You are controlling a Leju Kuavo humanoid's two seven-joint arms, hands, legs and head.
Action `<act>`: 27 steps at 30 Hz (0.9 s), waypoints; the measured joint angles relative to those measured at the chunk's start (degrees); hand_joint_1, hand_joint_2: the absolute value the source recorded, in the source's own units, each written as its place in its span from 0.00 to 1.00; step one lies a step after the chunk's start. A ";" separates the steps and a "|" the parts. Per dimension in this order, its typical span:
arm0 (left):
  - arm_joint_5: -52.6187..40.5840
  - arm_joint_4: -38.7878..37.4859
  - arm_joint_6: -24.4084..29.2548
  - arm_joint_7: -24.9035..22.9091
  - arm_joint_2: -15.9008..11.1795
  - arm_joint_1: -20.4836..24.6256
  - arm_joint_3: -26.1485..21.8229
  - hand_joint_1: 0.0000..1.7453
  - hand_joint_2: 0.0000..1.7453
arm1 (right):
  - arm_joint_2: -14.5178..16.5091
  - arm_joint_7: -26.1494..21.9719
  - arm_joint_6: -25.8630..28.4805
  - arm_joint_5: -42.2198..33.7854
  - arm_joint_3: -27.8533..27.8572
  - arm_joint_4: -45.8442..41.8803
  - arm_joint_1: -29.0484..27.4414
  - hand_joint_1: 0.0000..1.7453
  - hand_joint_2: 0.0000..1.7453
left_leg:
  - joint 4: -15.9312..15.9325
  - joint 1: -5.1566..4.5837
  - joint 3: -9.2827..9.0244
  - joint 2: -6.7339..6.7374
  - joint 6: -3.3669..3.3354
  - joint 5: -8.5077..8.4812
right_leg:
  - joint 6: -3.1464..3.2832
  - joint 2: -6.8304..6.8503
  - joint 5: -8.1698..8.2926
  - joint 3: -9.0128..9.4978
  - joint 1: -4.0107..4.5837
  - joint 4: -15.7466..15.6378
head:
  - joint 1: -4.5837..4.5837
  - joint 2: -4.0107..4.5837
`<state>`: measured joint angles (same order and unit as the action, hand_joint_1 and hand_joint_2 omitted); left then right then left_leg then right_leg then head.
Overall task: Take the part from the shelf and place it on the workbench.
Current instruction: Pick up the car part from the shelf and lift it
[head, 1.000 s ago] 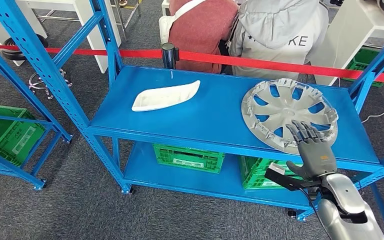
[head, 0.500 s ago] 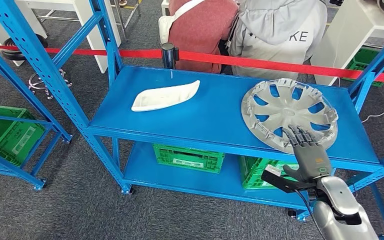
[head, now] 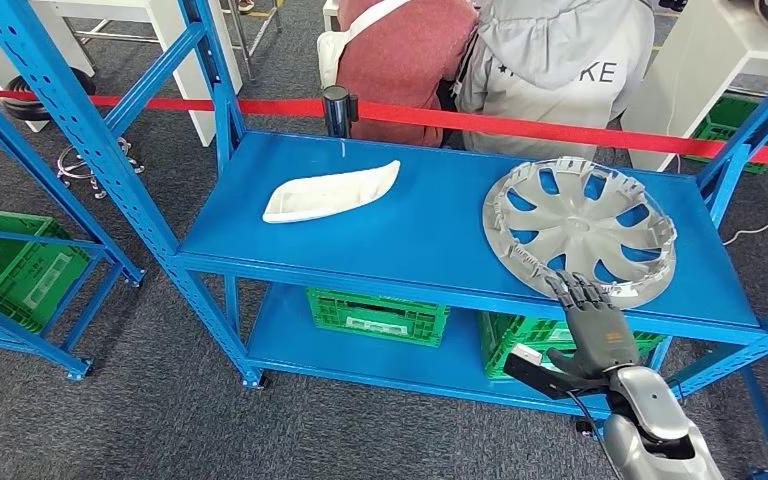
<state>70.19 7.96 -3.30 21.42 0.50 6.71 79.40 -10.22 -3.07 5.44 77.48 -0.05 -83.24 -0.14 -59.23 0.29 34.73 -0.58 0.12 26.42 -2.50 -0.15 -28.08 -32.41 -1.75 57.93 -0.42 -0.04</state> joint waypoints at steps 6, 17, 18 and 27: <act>-0.20 -0.02 -0.09 -0.04 0.03 0.09 0.56 0.00 0.00 | 1.04 -0.37 1.03 0.93 -0.33 0.26 0.61 0.00 1.00 | 0.00 0.00 0.00 0.00 0.00 0.00 | 0.00 0.00 0.00 0.02 0.00 0.00 | -0.01 0.00; 0.25 -0.02 -0.22 -0.08 0.05 0.19 0.90 0.00 0.00 | 1.39 -0.87 2.75 2.33 -3.01 1.65 7.07 0.00 1.00 | 0.00 0.00 -0.06 0.01 0.00 -0.01 | 0.00 -0.03 0.02 0.05 0.00 0.01 | 0.00 0.00; 0.33 -0.02 -0.22 -0.08 0.06 0.20 0.91 0.00 0.00 | 1.39 -0.93 2.78 2.28 -3.32 2.03 7.80 0.00 1.00 | 0.00 0.00 -0.06 0.01 0.00 -0.01 | 0.00 -0.02 0.02 0.06 0.00 0.01 | 0.00 0.00; 0.50 -0.02 -0.26 -0.14 0.09 0.25 1.29 0.00 0.00 | 1.31 -0.53 3.31 0.20 -5.79 9.07 14.45 0.00 1.00 | 0.00 0.00 -0.07 0.01 0.00 -0.01 | 0.00 -0.03 0.02 0.07 0.00 0.01 | -0.01 0.00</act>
<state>70.69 7.93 -3.56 21.28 0.59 6.95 80.69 -8.91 -3.60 8.75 77.68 -5.84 -74.16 14.31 -59.23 0.28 34.66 -0.58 0.12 26.42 -2.49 -0.18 -28.06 -32.33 -1.75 57.94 -0.43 -0.04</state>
